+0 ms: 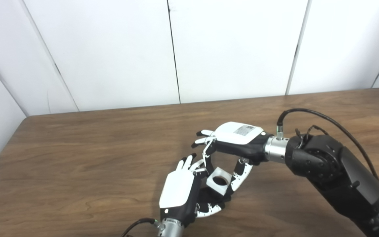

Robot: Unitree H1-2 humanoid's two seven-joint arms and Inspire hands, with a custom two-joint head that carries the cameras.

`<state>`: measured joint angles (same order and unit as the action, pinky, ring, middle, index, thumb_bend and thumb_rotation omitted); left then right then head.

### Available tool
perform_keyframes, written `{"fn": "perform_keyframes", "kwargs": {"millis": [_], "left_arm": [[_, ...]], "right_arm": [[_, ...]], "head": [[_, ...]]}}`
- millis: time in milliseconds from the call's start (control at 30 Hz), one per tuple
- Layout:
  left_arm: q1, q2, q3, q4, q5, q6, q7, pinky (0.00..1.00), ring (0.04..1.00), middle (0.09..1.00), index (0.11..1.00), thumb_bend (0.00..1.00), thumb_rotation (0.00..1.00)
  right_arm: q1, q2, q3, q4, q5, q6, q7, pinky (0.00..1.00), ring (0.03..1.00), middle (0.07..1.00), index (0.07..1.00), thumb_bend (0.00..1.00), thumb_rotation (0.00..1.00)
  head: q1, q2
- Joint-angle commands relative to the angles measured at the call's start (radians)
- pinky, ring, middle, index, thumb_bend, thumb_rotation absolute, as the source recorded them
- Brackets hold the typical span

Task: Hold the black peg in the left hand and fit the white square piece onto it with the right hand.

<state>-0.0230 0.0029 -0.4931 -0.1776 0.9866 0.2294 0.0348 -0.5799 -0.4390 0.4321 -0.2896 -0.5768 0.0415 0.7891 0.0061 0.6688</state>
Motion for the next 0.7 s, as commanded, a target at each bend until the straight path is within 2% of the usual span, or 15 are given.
{"fn": "perform_keyframes", "kwargs": {"millis": [0,267,667], "left_arm": [[-0.007,-0.004,-0.01,-0.002,0.015,0.0,-0.015,1.0,0.988,0.874,0.487,0.51,0.08],[-0.011,-0.006,-0.006,0.018,0.011,-0.007,0.002,0.99,0.983,0.871,0.487,0.51,0.08],[-0.022,-0.008,-0.002,0.012,0.017,0.01,-0.018,0.99,0.981,0.869,0.487,0.51,0.08]], "right_arm": [[-0.045,0.006,-0.01,-0.011,0.0,-0.017,-0.019,0.9,1.0,0.917,0.49,0.52,0.13],[-0.041,0.008,-0.005,-0.003,0.0,-0.032,-0.023,0.9,1.0,0.912,0.49,0.52,0.13],[-0.036,0.009,0.0,0.0,0.001,-0.04,-0.02,0.89,1.0,0.915,0.49,0.52,0.13]], "head": [[0.0,0.001],[0.01,0.007],[0.011,0.015]]}}
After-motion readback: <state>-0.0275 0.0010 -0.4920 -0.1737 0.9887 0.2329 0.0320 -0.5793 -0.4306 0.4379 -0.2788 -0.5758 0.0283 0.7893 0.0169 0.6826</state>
